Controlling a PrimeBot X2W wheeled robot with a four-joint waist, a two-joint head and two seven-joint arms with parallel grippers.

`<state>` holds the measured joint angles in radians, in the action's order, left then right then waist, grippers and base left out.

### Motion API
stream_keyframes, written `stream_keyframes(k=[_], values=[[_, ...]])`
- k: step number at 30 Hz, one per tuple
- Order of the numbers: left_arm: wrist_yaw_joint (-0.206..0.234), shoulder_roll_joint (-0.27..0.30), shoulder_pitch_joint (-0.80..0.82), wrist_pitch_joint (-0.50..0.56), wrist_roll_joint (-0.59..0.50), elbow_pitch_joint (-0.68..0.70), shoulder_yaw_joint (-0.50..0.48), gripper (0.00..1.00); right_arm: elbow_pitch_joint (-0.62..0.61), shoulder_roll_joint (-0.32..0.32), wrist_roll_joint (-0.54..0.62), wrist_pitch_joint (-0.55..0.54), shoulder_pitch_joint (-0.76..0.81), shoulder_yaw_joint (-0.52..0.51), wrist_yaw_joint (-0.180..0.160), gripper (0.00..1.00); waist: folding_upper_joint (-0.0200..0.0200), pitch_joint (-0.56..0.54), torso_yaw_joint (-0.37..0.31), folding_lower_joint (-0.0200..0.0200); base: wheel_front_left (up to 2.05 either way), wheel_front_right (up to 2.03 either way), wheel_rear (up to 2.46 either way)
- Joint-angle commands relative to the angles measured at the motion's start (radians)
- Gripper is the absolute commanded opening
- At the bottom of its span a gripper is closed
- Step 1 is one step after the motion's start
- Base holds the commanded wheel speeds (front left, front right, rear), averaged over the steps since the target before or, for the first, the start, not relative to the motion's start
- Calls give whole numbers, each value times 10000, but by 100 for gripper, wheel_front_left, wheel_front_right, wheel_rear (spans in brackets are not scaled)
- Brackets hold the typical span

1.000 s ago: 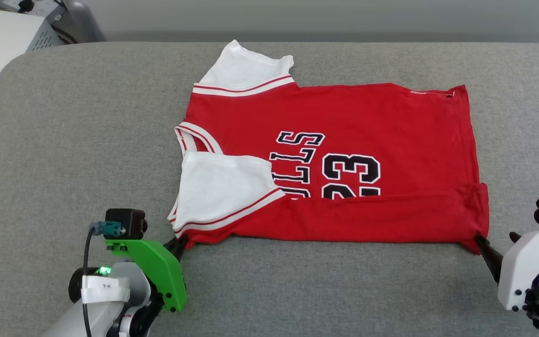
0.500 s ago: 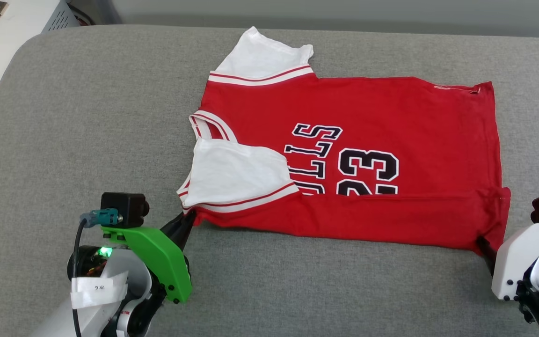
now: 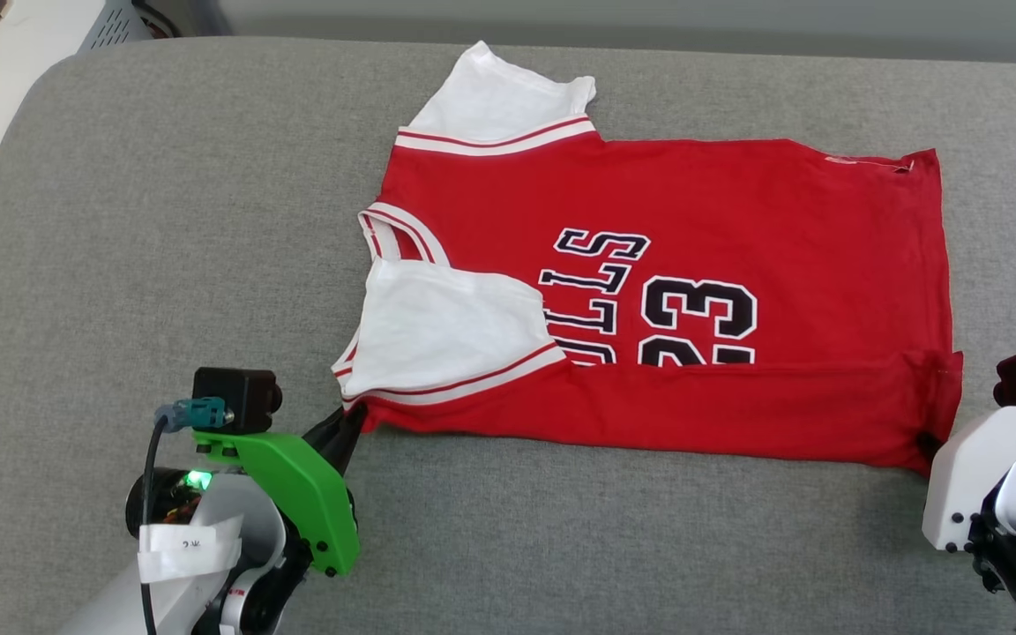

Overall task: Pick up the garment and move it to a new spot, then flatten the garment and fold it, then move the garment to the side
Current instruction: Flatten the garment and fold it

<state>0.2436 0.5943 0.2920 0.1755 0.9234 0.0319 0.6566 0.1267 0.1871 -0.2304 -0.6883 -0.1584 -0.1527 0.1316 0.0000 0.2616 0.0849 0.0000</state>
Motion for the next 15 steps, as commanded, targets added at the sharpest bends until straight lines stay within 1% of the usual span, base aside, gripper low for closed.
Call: stream_keyframes(k=[1, 7, 15], values=[[-28, 37, -111, -31, 14, -77, 13, 0, 243, 76, -57, 20, 30, 3, -9, 0, 0, -123, -12, 0, 0, 0, 0], [-58, 52, -280, 49, 84, -323, 123, 0, 165, 341, -281, 47, 157, -44, -9, 0, 0, -572, -58, 0, 0, 0, 0], [-79, 189, -807, 547, 402, -551, 397, 0, -429, 790, -857, -427, 847, -33, -9, 0, 0, -1370, -129, 0, 0, 0, 0]])
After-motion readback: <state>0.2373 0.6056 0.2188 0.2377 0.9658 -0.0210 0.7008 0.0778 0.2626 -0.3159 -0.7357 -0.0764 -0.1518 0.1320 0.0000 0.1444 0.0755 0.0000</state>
